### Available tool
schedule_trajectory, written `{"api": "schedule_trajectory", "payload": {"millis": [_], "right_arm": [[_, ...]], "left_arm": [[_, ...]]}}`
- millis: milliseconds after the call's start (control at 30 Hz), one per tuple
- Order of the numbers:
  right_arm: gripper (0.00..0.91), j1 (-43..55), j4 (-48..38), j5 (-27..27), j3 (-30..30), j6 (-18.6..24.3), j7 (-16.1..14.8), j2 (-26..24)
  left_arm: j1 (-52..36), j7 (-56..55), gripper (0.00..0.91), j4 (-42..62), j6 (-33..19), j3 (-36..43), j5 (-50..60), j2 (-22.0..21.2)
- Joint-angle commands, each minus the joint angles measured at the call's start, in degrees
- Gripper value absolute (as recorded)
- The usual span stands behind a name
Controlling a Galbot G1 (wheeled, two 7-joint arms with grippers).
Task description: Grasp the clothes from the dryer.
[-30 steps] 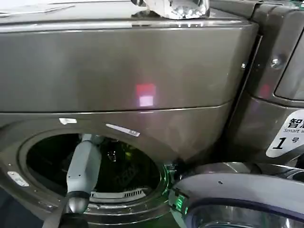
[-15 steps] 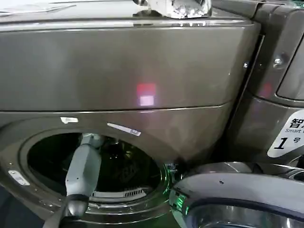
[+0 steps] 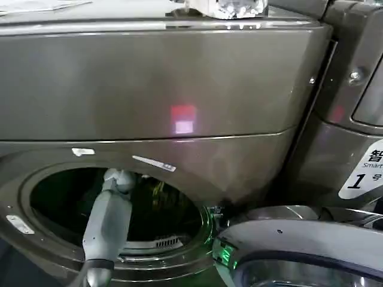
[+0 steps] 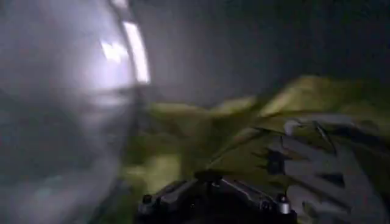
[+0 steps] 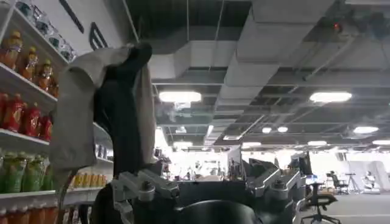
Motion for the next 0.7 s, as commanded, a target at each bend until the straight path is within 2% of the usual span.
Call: {"api": "schedule_trajectory", "payload": {"millis": [33, 300, 700], "right_arm": [[0.907, 0.0, 0.4, -0.7, -0.6, 1.5, 0.4, 0.7], [0.907, 0.1, 1.1, -0.5, -1.0, 1.5, 0.4, 0.7], [0.907, 0.0, 2.0, -0.2, -1.5, 1.3, 0.8, 0.9]], "left_arm": [[5.3, -29.5, 0.000, -10.7, 9.9, 0.4, -25.2, -3.8], [9.8, -33.3, 0.000, -17.1, 10.0, 0.4, -32.2, -4.0], [11.2, -32.0, 0.000, -19.0, 10.4, 0.4, -32.4, -3.6]]}}
